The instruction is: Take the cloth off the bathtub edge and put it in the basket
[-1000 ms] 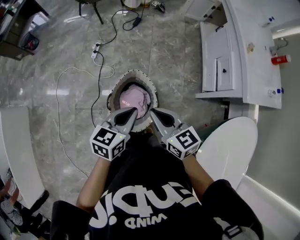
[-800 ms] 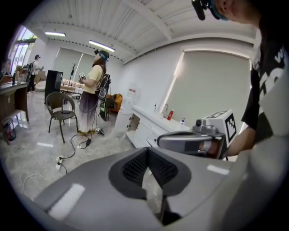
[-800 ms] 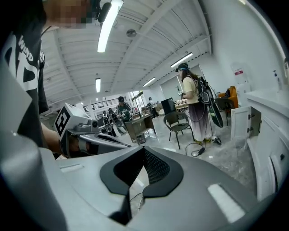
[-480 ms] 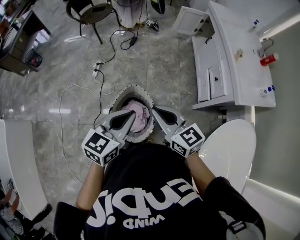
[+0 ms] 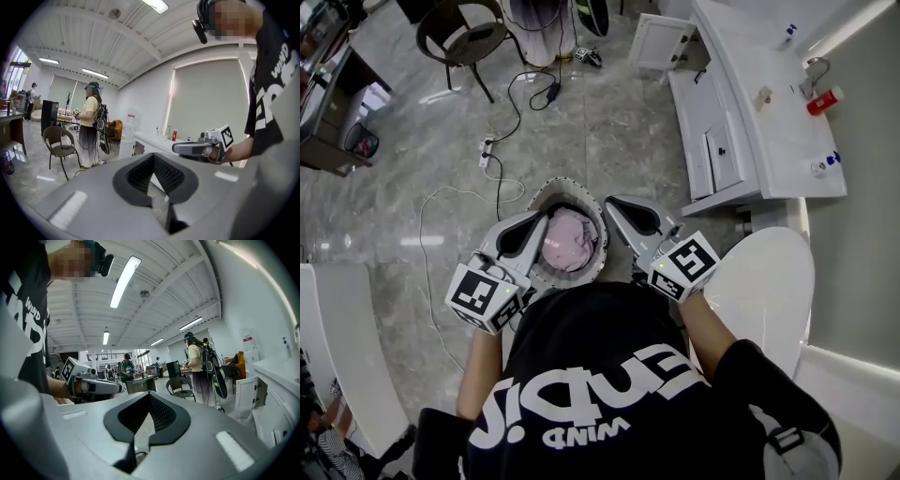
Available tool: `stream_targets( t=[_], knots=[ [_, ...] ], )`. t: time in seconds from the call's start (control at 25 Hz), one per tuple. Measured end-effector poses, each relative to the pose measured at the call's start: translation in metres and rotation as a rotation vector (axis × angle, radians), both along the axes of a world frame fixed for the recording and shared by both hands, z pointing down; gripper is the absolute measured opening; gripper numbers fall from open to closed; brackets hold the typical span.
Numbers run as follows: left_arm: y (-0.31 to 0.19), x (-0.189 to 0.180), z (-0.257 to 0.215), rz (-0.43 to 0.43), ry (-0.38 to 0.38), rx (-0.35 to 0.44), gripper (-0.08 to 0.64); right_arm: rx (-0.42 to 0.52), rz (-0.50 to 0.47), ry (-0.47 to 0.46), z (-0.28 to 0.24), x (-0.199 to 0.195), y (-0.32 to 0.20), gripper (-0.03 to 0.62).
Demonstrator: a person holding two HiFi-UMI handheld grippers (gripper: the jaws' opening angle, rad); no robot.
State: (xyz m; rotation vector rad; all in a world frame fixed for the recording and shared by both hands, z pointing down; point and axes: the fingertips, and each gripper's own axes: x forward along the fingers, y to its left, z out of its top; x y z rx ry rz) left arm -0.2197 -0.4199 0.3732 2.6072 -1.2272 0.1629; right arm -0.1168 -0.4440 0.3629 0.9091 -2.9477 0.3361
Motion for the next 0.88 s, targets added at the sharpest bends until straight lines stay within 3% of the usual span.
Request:
stream_targets(
  t=[0.88],
  knots=[
    [0.001,-0.014,-0.002,-0.066,0.015,0.003,-0.003,0.022,-0.041,0.001,-0.010,-0.009,0.003,0.005]
  ],
)
